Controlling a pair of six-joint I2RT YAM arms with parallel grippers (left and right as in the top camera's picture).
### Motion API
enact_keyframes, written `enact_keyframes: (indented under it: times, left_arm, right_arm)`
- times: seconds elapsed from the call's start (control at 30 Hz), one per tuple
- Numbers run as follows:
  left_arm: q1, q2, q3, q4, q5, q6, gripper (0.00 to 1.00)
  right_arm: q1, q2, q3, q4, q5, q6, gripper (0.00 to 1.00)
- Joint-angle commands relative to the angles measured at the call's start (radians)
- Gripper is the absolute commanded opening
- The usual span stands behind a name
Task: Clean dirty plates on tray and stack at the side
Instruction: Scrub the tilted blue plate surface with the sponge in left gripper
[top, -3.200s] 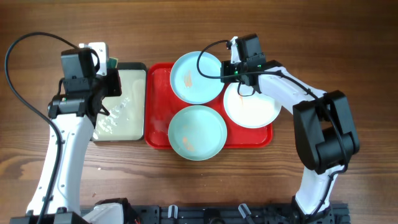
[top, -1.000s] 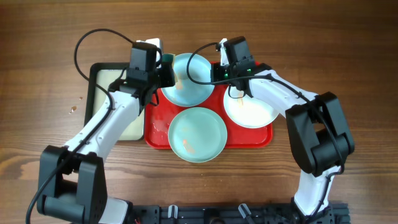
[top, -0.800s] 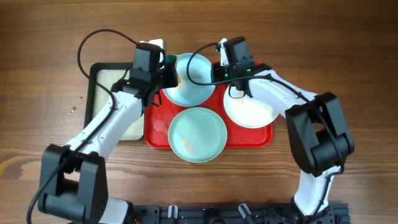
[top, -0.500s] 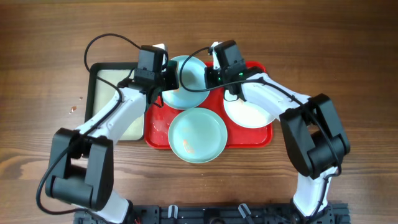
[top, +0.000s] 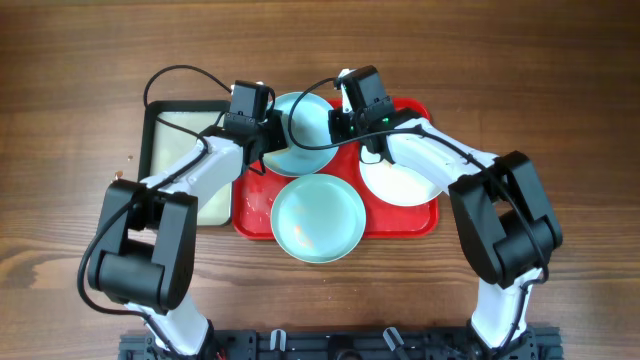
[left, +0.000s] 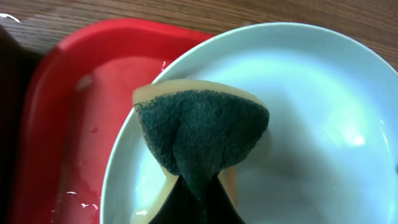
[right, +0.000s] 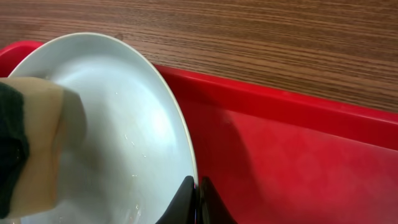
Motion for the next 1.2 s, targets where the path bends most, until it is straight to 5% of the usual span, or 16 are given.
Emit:
enact_keyframes:
  times: [0.0,0.33,0.63,0.97,1.17]
  left_arm:
    - [-0.004,0.051,0.008,-0.009,0.149,-0.014,0.04]
    - [-0.003,0.062,0.008,0.068,0.444,-0.064,0.04]
    - [0.042,-0.007,0.159,-0.019,0.453,-0.058,0.04]
    - [0.068,-0.098,0.180,-0.218,0.127,-0.056,0.04]
    - [0.068,-0.025,0.158,-0.224,0.096,-0.028,0.04]
  right_arm:
    - [0.002,-0.021,0.009,0.000,0.010,-0.021,0.04]
    - [0.002,-0.020,0.009,0.001,0.003,-0.021,0.04]
    - [0.002,-0.020,0.009,0.001,0.003,-0.021,0.04]
    - [0.002,-0.020,0.009,0.001,0.003,-0.021,0.04]
    - [0.002,-0.020,0.009,0.000,0.003,-0.021,0.04]
